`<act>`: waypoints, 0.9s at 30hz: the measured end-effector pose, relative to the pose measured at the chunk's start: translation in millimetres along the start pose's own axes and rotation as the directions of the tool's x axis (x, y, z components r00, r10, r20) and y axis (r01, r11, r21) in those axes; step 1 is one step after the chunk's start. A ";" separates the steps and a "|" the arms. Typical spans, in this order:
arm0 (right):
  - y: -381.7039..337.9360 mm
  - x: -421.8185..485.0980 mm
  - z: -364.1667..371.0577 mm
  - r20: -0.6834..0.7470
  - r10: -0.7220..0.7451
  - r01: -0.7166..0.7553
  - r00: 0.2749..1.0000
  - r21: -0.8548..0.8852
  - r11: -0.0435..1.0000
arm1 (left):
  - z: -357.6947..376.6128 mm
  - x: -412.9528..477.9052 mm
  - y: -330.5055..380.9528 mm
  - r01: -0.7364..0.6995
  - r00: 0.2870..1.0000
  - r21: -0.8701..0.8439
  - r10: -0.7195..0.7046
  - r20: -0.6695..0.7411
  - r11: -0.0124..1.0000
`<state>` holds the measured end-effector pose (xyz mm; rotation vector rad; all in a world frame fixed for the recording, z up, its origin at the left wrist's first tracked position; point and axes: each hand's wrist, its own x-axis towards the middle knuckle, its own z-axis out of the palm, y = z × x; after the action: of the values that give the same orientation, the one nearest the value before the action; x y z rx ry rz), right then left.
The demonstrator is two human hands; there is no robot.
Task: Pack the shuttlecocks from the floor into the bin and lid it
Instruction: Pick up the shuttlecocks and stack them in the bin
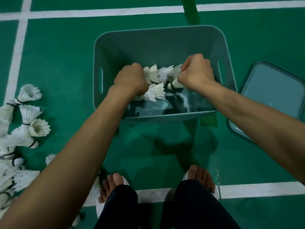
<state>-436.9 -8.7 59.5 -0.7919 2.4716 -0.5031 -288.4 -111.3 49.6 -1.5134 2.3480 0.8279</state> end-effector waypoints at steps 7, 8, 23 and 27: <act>-10.7 10.9 16.0 0.193 0.020 -0.006 0.981 -0.070 0.998 | -7.8 -3.1 -10.4 -0.111 0.956 0.369 -0.003 0.295 0.923; -9.3 14.7 20.0 0.256 0.059 -0.066 0.965 0.017 0.998 | -6.9 -2.7 -10.8 -0.118 0.949 0.392 -0.013 0.315 0.912; -9.1 35.0 47.6 0.280 0.083 -0.100 0.957 0.049 0.994 | 0.2 -4.0 -14.4 -0.167 0.906 0.319 0.018 0.422 0.933; -15.9 19.2 17.8 0.202 0.083 -0.072 0.976 -0.063 0.995 | -11.4 -9.6 -23.8 -0.148 0.956 0.294 0.061 0.286 0.944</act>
<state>-433.7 -36.1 46.2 -0.7268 2.3233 -0.3092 -261.7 -117.8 55.5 -1.0795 2.2383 0.6045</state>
